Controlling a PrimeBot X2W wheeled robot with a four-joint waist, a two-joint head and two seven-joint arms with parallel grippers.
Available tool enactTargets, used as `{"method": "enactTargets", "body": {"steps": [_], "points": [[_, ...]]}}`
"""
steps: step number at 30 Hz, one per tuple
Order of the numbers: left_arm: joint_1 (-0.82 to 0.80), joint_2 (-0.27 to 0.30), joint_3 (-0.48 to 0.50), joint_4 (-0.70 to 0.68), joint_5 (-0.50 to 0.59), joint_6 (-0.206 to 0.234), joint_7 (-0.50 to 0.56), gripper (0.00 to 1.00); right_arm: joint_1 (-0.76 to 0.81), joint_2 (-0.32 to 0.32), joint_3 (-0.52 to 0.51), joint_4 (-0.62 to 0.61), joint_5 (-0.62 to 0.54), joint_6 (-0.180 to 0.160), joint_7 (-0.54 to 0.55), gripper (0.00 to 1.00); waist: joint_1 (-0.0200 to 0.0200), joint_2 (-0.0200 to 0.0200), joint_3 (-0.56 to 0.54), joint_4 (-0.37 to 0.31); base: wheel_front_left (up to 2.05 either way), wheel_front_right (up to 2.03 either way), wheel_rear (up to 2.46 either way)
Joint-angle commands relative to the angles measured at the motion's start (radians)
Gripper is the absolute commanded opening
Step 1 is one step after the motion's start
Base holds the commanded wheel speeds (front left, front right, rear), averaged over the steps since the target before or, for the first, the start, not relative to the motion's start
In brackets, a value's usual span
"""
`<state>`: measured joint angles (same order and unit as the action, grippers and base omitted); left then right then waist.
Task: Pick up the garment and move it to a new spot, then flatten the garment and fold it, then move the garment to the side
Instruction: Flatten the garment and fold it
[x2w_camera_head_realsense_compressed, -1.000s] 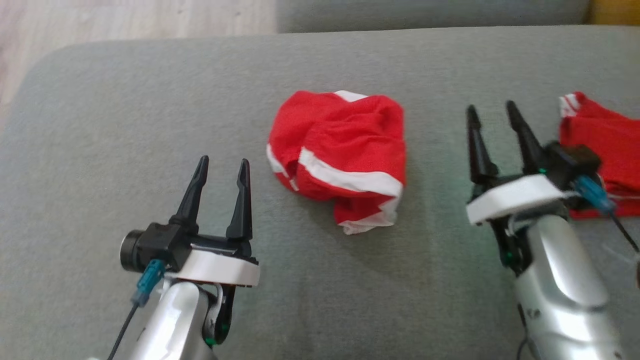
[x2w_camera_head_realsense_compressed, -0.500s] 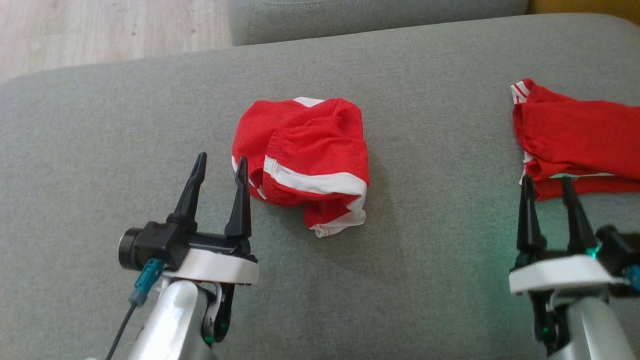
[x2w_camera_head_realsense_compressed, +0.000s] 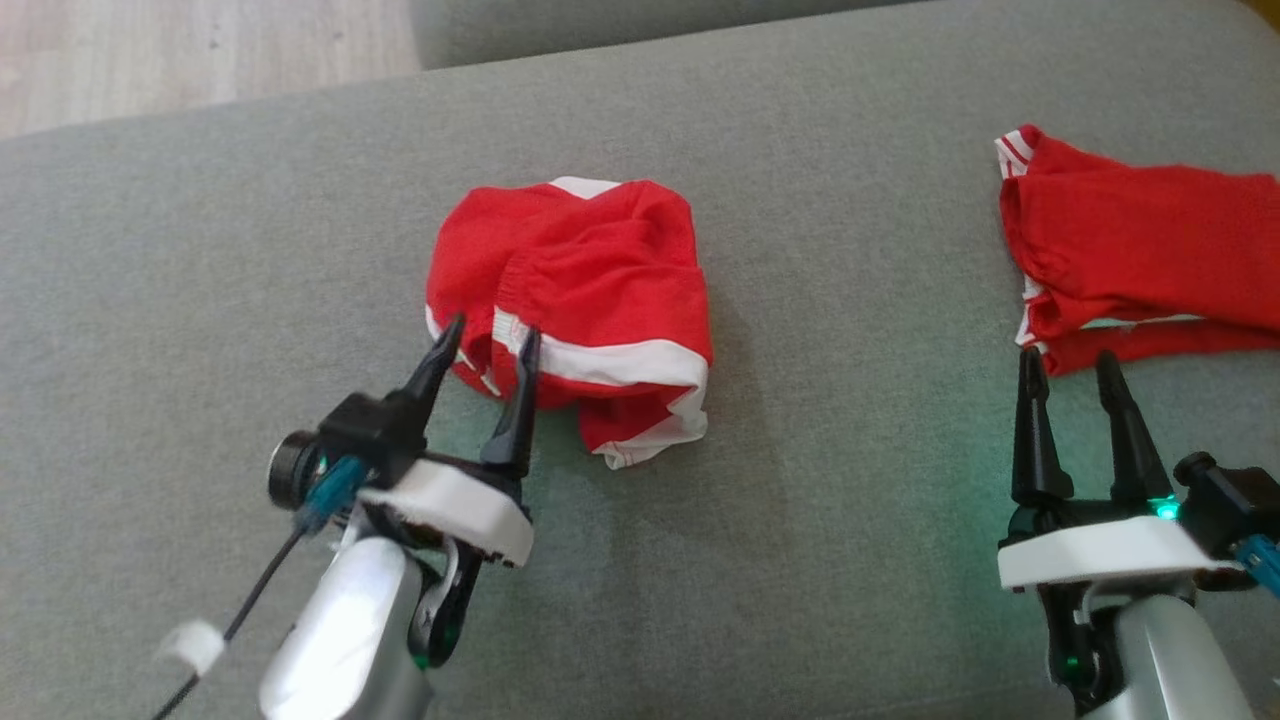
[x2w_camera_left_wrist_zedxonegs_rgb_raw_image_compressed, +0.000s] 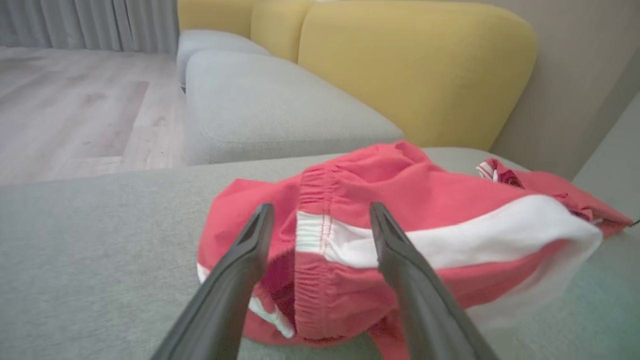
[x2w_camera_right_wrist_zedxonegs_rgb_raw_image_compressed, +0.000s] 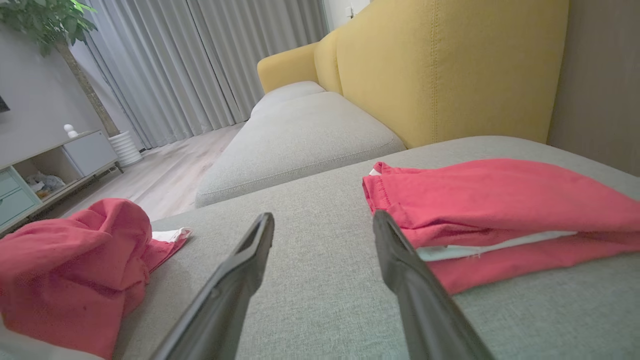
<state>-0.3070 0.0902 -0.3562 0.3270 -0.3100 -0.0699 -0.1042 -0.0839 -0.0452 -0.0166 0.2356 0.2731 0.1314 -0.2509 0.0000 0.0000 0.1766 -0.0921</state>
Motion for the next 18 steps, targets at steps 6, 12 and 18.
{"method": "enactTargets", "body": {"steps": [6,12,18], "points": [[-0.077,0.036,0.008,0.012,-0.013,-0.008,0.097,1.00,-0.029,-0.005,0.037,-0.028,0.013,-0.001,-0.011,1.00,0.0000,0.0000,0.013,-0.021,0.00,0.00,0.00],[-0.088,0.044,-0.002,0.035,-0.023,-0.006,0.152,1.00,-0.030,-0.005,0.047,-0.026,0.018,-0.001,-0.011,1.00,0.0000,0.0000,0.013,-0.034,0.00,0.00,0.00],[-0.091,0.047,-0.021,0.038,-0.043,-0.021,0.182,0.33,-0.032,-0.005,0.056,-0.022,0.020,-0.001,-0.011,1.00,0.0000,0.0000,0.015,-0.041,0.00,0.00,0.00]]}}
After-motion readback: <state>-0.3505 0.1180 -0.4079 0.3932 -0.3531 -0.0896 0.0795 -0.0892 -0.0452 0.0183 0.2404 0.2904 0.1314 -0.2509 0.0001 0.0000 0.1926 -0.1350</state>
